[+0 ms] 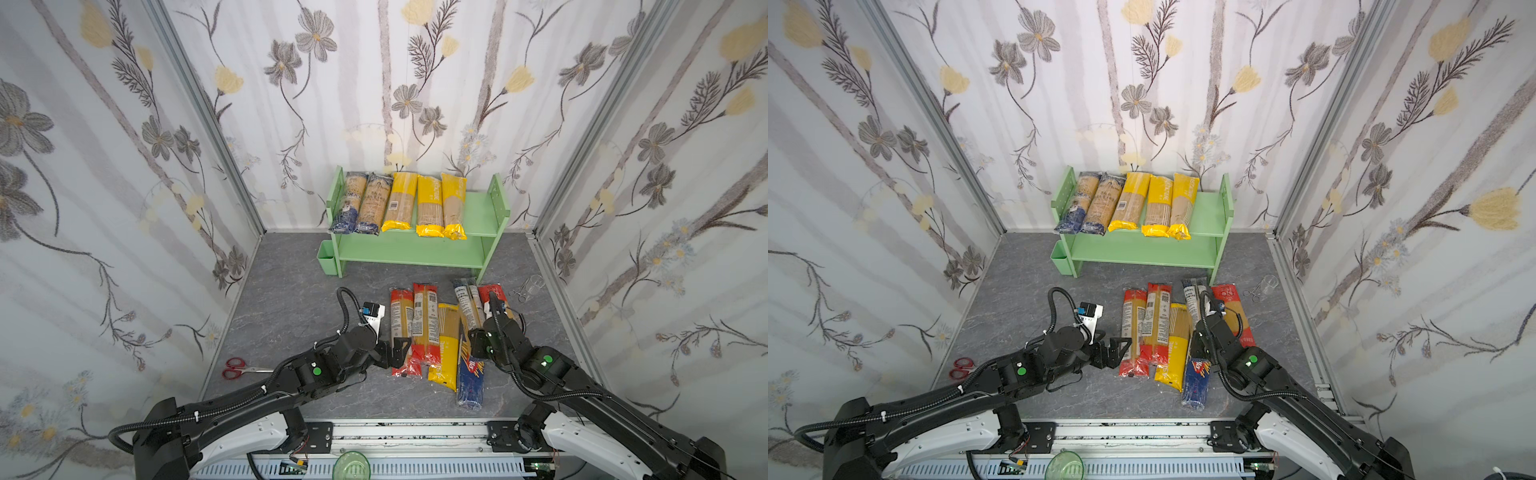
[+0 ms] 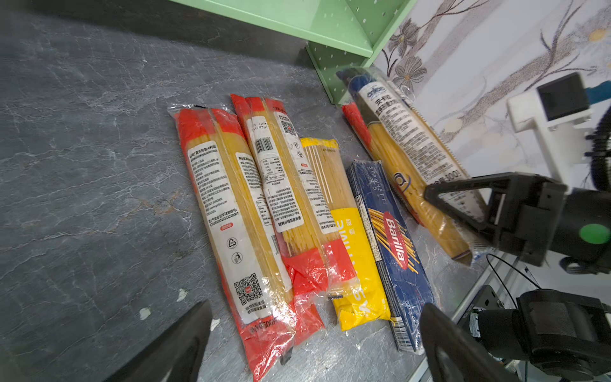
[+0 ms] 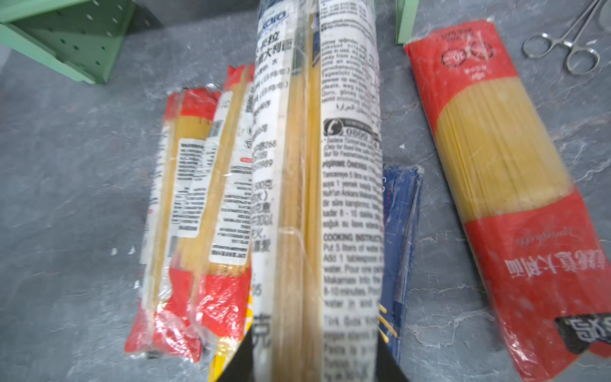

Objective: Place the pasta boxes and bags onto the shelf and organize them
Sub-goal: 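Close the right gripper on the white Ankara spaghetti pack, then lift the Ankara pack with the right gripper onto the top shelf beside the PASTATIME packs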

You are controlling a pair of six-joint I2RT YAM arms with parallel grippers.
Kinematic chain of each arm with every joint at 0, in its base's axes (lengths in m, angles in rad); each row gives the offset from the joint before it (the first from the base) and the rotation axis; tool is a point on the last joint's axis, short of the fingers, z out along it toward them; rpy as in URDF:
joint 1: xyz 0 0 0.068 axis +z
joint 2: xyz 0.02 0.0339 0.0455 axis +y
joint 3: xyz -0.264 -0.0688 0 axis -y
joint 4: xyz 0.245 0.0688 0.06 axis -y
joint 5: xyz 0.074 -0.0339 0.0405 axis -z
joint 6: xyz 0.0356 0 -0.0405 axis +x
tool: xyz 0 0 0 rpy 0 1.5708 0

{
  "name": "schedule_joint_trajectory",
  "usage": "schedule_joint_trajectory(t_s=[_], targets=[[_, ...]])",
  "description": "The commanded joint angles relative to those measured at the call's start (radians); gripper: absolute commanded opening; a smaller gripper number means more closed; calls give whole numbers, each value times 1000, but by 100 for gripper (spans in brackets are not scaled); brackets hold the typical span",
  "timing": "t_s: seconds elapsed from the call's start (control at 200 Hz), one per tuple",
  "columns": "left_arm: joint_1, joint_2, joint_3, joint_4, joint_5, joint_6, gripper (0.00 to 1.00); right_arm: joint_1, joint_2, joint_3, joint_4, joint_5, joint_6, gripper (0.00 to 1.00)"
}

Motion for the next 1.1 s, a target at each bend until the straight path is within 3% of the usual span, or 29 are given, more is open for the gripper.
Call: schedule_joint_trajectory(t_s=[0.0,0.23,0.49,0.819,0.964,1.094], targets=[[5,-8,2,31,-24,8,100,0,-57,63,-9,52,-21,26],[13,-16,26,31,-27,35,100,1,-155,243,-119,105,-77,27],[27,-14,55,29,-27,58,100,0,-121,444,-128,203,-175,29],[64,14,102,29,-16,87,100,-69,124,703,9,265,-392,31],[88,45,133,29,-3,107,100,-212,241,761,114,133,-438,31],[113,66,155,29,2,119,100,-257,367,846,160,88,-475,31]])
